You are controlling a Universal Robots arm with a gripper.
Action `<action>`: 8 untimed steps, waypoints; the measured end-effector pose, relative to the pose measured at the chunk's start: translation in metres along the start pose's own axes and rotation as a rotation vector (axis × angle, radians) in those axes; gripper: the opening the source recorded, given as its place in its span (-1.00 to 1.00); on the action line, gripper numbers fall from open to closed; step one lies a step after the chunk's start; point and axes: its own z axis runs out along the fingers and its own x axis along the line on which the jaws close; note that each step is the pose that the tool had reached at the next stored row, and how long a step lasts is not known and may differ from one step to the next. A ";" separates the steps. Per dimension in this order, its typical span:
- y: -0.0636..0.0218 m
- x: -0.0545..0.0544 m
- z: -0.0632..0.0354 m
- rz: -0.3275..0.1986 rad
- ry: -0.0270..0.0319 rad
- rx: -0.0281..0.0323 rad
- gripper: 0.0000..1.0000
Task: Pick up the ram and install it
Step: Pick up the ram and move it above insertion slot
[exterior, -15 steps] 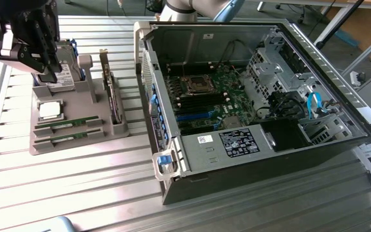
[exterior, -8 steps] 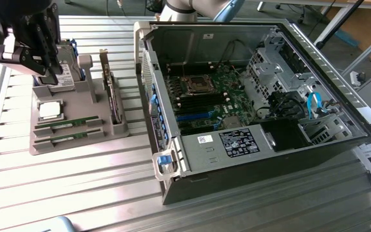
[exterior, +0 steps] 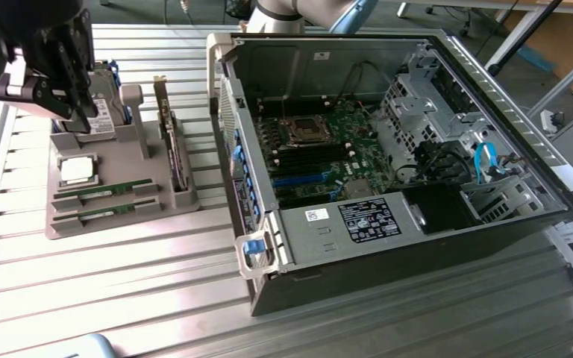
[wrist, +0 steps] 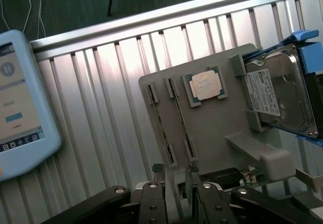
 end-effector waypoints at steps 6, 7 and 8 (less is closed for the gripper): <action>0.0001 0.000 0.0032 0.000 0.0000 0.0000 -0.40; 0.0001 0.000 0.0037 0.000 0.0000 0.0000 -0.40; 0.0001 0.000 0.0040 0.000 0.0000 0.0000 -0.40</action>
